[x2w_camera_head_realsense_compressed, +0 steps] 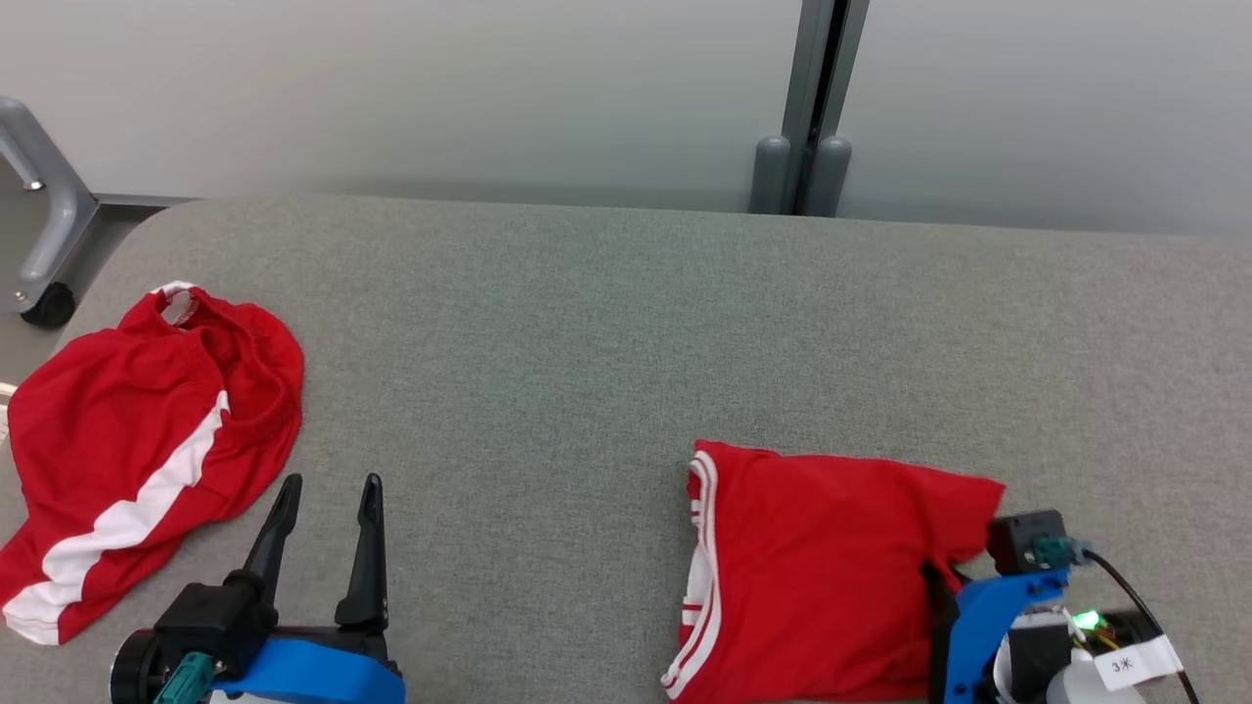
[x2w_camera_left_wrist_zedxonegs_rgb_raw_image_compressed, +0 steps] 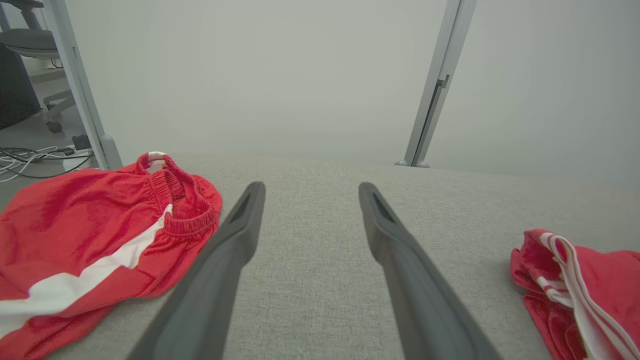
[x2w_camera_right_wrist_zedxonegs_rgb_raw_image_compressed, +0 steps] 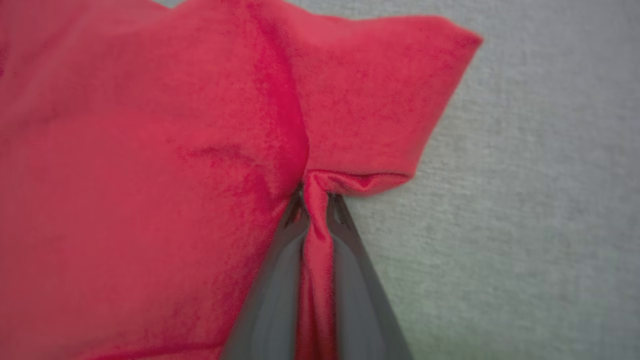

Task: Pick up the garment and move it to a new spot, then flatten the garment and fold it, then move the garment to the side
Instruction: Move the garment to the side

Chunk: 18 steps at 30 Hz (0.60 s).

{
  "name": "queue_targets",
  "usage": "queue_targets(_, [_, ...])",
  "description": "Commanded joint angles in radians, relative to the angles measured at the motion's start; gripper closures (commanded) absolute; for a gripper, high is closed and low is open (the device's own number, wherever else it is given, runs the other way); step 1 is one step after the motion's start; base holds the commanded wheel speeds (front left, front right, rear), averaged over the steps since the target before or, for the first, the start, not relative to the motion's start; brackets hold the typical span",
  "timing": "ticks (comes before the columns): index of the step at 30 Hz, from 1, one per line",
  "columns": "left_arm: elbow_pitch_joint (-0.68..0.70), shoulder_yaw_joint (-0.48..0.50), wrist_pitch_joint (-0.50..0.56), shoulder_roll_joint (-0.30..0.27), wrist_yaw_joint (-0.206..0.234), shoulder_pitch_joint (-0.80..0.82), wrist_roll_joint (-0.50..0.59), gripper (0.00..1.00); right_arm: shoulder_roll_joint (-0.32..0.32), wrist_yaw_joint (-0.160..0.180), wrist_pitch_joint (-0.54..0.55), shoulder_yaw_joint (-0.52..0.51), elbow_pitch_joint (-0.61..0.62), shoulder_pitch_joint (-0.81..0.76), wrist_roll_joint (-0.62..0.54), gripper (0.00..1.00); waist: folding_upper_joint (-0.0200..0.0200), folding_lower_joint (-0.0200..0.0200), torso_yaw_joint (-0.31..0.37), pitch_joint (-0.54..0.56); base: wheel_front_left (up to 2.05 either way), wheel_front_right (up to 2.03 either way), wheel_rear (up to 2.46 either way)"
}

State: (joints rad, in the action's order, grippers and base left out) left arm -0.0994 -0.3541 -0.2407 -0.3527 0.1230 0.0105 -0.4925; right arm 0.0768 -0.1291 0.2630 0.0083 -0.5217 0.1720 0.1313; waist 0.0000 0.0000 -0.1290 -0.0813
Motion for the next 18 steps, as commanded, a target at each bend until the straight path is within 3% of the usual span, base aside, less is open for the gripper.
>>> queue_targets(1, [0.006,-0.002,-0.006,0.0,-0.003,0.024,0.005,0.0,0.022,-0.003,-0.005,0.035,0.022,0.039,-0.014,1.0,0.0,0.0,0.001,-0.011,0.0,0.0,0.0])
queue_targets(10, [0.064,-0.003,-0.016,-0.002,-0.028,0.117,0.035,0.0,0.276,-0.002,0.004,0.318,0.115,0.355,0.034,1.0,0.0,0.0,0.045,-0.184,0.0,0.0,0.0])
queue_targets(14, [0.094,-0.001,-0.02,0.007,-0.044,0.176,0.058,0.0,0.354,-0.001,-0.009,0.332,0.073,0.517,0.072,1.0,0.0,0.0,0.066,-0.273,0.0,0.0,0.0])
queue_targets(18, [0.123,0.005,-0.023,0.01,-0.053,0.222,0.082,0.0,0.412,-0.001,-0.034,0.282,0.002,0.624,0.074,1.0,0.0,0.0,0.09,-0.337,0.0,0.0,0.0])
